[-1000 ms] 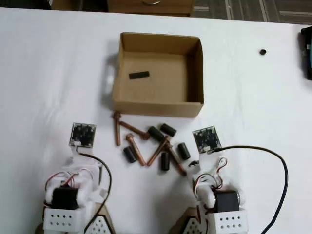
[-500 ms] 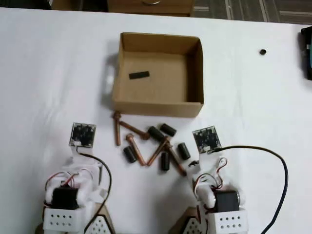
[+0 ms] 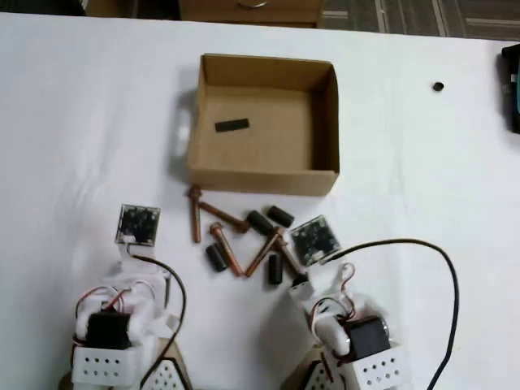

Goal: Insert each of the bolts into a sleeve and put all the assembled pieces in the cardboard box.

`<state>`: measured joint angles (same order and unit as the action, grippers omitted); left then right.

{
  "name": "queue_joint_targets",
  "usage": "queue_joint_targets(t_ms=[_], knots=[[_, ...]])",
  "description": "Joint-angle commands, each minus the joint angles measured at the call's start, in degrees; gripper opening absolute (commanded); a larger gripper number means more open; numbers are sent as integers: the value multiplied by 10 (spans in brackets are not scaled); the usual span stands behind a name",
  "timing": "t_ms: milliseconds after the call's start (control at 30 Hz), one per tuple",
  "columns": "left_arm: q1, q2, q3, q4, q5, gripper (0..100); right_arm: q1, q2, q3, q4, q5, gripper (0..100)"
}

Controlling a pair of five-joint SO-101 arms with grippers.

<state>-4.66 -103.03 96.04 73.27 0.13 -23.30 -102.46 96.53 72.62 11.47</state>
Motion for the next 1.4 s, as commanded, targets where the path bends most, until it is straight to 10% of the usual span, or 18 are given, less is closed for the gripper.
queue_joint_targets(t_ms=[0, 500, 1133, 1367], knots=[[4, -13, 10, -10, 3, 23, -35, -6, 4, 0, -2, 24], [20, -13, 10, -10, 4, 22, -52, -6, -4, -36, -2, 24], [17, -12, -88, 28, 4, 27, 130, 122, -250, -5, -47, 26], [17, -12, -130, 38, 5, 326, 129, 415, -350, -50, -75, 27]])
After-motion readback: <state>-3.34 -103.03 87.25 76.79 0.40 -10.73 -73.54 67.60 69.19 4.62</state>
